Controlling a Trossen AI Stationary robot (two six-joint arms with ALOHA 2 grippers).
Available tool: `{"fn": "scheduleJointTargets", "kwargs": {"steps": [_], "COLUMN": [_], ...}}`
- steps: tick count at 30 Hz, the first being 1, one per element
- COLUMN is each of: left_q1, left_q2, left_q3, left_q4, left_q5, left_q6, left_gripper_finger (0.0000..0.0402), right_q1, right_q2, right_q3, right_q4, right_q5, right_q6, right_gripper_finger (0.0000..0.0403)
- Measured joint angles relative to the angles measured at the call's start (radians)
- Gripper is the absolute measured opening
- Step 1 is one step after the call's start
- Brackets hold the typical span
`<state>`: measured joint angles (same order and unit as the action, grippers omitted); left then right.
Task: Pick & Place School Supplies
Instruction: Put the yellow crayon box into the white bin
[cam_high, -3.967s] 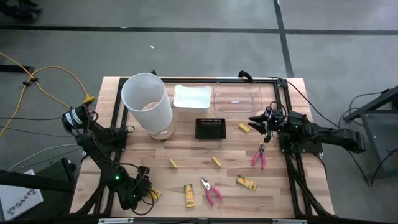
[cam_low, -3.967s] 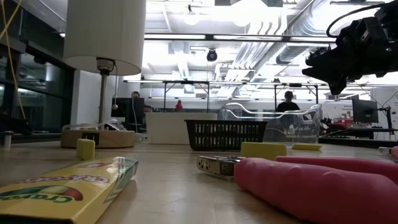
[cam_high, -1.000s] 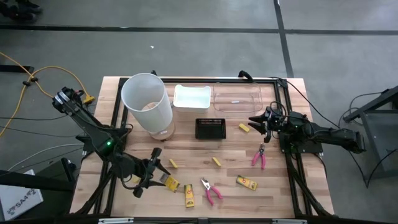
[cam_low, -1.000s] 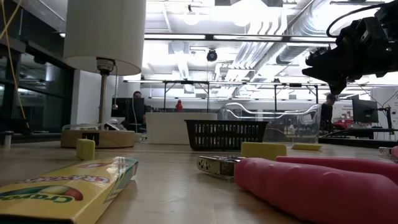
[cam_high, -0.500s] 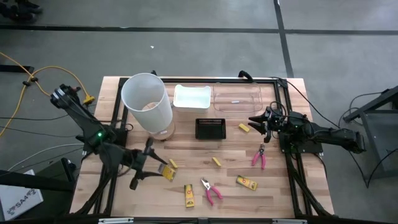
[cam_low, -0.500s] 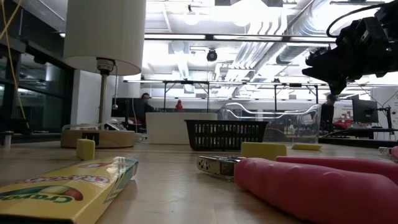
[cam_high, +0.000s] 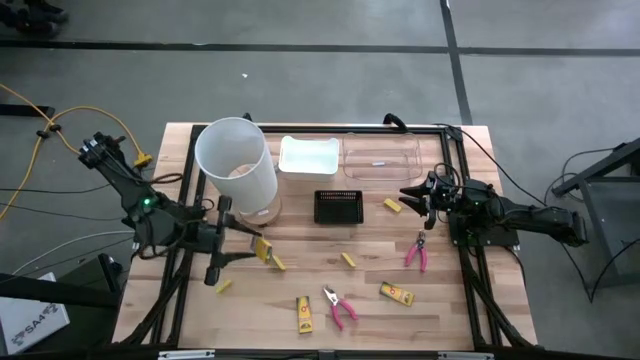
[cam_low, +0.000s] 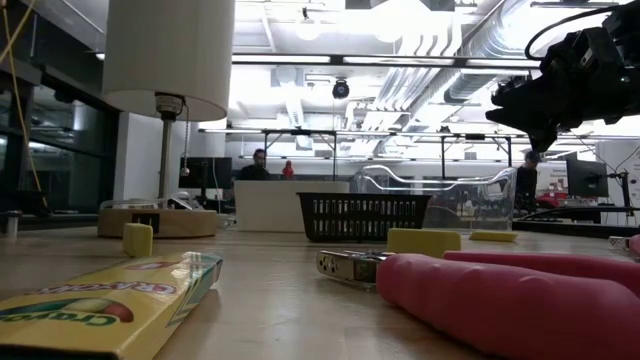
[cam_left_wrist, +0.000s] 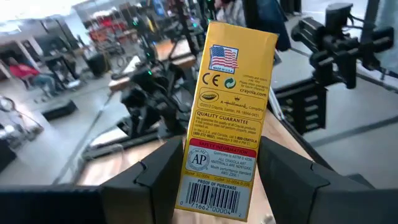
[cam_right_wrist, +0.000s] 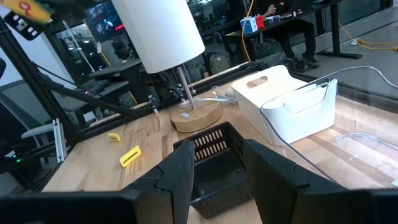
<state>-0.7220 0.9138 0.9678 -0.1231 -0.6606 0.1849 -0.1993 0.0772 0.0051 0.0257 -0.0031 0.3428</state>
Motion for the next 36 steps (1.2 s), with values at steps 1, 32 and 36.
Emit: {"fn": "scheduleJointTargets", "kwargs": {"steps": [1, 32, 36], "left_q1": [0.010, 0.377, 0.483], "left_q2": [-0.001, 0.099, 0.104], "left_q3": [0.004, 0.377, 0.393], "left_q4": [0.008, -0.107, -0.109], "left_q5": [0.000, 0.134, 0.183], "left_q6": [0.009, 0.255, 0.252], "left_gripper_finger": [0.0189, 0.0189, 0.0189], "right_q1": [0.000, 0.000, 0.000], "right_q2": [0.000, 0.000, 0.000], "right_q3": [0.000, 0.000, 0.000], "right_q4": [0.000, 0.000, 0.000], "right_q5": [0.000, 0.000, 0.000], "right_q6": [0.000, 0.000, 0.000], "right_gripper_finger": [0.0133, 0.0133, 0.0133]}}
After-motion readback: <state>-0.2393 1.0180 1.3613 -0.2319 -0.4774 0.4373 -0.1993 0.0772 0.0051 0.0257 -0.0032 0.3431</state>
